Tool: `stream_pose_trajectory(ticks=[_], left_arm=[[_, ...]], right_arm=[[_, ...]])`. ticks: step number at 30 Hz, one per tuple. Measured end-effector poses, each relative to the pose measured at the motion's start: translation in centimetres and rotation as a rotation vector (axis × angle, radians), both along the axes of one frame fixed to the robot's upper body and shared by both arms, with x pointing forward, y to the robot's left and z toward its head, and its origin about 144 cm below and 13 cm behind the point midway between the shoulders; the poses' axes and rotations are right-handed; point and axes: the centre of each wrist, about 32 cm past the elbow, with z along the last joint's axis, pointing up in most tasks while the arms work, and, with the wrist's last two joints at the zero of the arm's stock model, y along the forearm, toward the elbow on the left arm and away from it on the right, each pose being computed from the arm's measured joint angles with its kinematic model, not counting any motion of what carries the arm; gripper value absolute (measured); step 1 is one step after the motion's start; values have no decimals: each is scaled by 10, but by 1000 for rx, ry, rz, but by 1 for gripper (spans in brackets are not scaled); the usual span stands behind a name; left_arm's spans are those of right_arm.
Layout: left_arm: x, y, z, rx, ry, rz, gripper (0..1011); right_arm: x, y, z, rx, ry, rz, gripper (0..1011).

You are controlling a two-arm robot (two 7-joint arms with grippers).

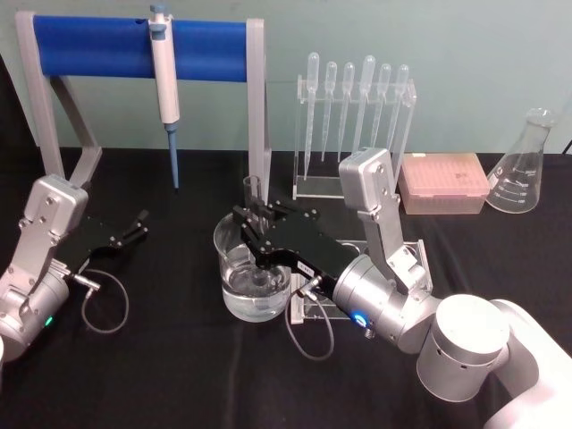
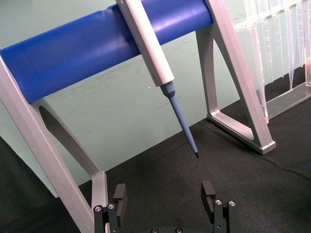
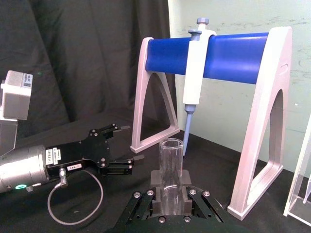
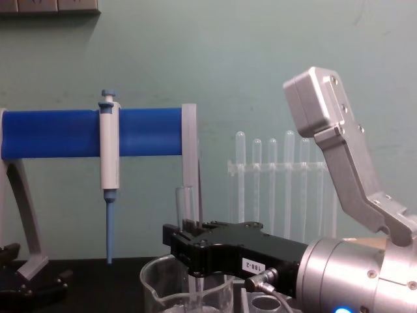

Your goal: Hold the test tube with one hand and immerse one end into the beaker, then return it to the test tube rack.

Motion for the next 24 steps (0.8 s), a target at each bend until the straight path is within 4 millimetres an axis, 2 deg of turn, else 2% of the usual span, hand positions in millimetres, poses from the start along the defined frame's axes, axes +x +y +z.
stream_pose_trajectory(ticks=[24], left_arm=[[0,0,0,0,0,0,1000]], right_arm=[[0,0,0,0,0,0,226]])
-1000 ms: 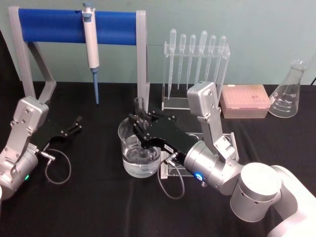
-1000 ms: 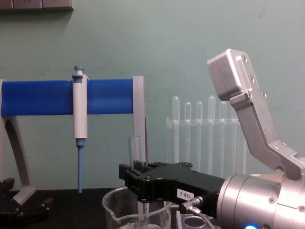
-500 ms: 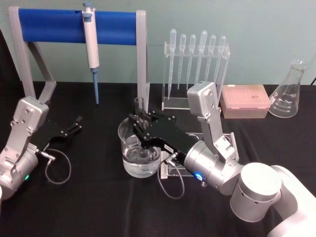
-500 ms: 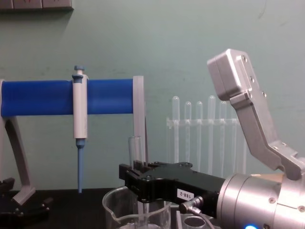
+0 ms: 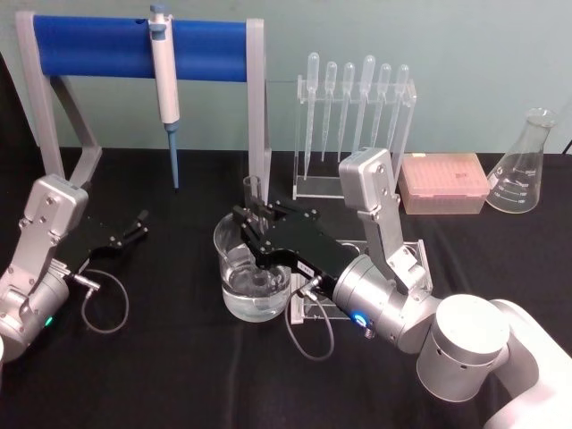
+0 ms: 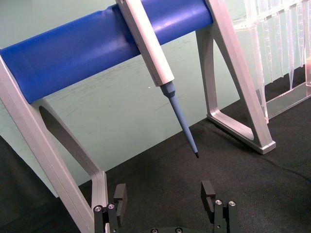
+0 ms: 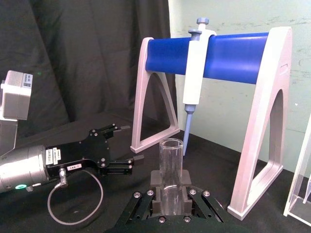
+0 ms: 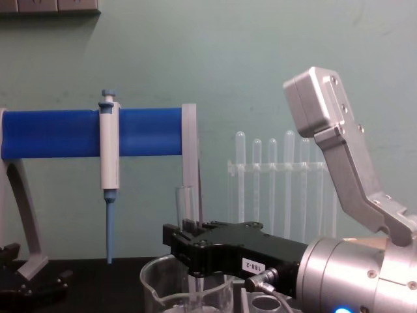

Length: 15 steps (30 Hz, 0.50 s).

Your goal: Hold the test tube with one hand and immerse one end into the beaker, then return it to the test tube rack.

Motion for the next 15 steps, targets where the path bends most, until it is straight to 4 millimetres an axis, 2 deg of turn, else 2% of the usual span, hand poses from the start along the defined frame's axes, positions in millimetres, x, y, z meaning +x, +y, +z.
stream_pose_trajectory(ticks=[15], left_arm=[[0,0,0,0,0,0,1000]], right_arm=[[0,0,0,0,0,0,227]])
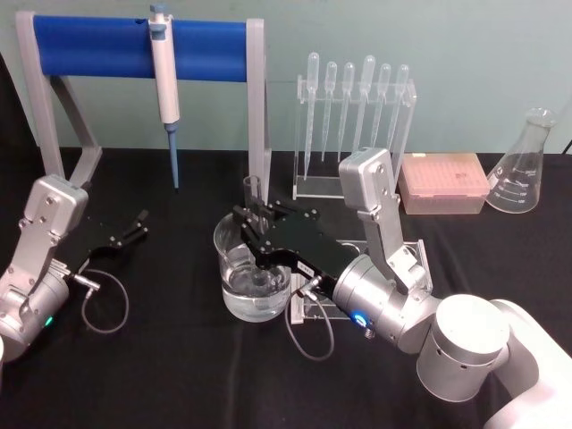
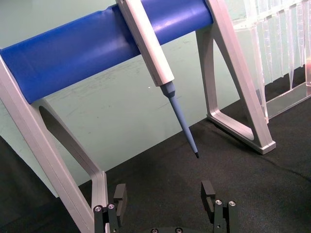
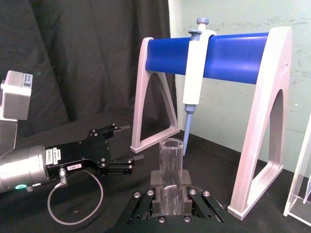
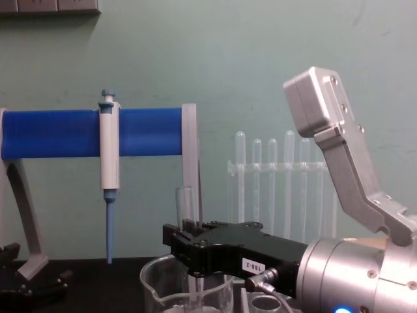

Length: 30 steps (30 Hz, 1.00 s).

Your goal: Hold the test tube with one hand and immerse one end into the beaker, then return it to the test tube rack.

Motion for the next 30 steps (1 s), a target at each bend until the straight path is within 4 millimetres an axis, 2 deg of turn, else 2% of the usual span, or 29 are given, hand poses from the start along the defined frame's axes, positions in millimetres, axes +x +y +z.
stream_pose_trajectory(ticks=[30], left_arm=[[0,0,0,0,0,0,1000]], right_arm=[[0,0,0,0,0,0,226]])
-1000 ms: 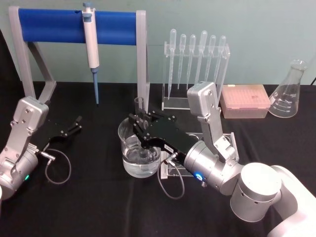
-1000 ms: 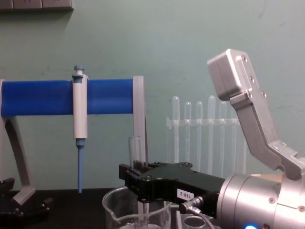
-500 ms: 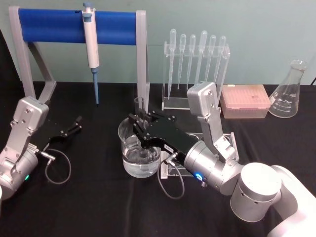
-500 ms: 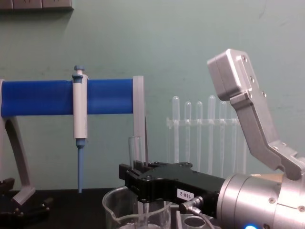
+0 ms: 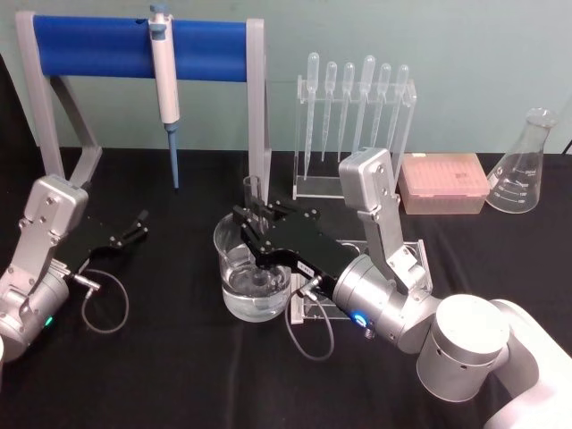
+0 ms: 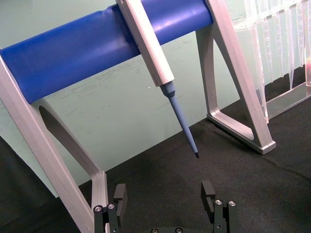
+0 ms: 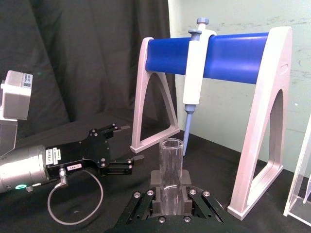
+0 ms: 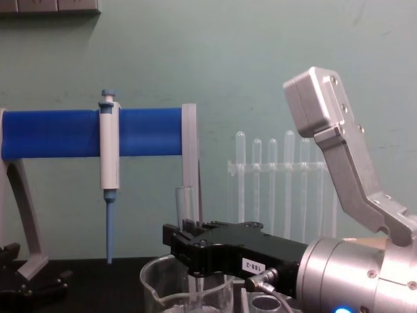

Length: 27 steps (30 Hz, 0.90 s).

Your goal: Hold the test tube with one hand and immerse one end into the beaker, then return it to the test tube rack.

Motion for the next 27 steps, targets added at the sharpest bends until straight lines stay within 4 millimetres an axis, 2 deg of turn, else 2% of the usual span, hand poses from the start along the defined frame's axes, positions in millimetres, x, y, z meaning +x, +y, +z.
stream_pose_trajectory(ticks=[27], left_arm=[[0,0,0,0,0,0,1000]], right_arm=[[0,0,0,0,0,0,226]])
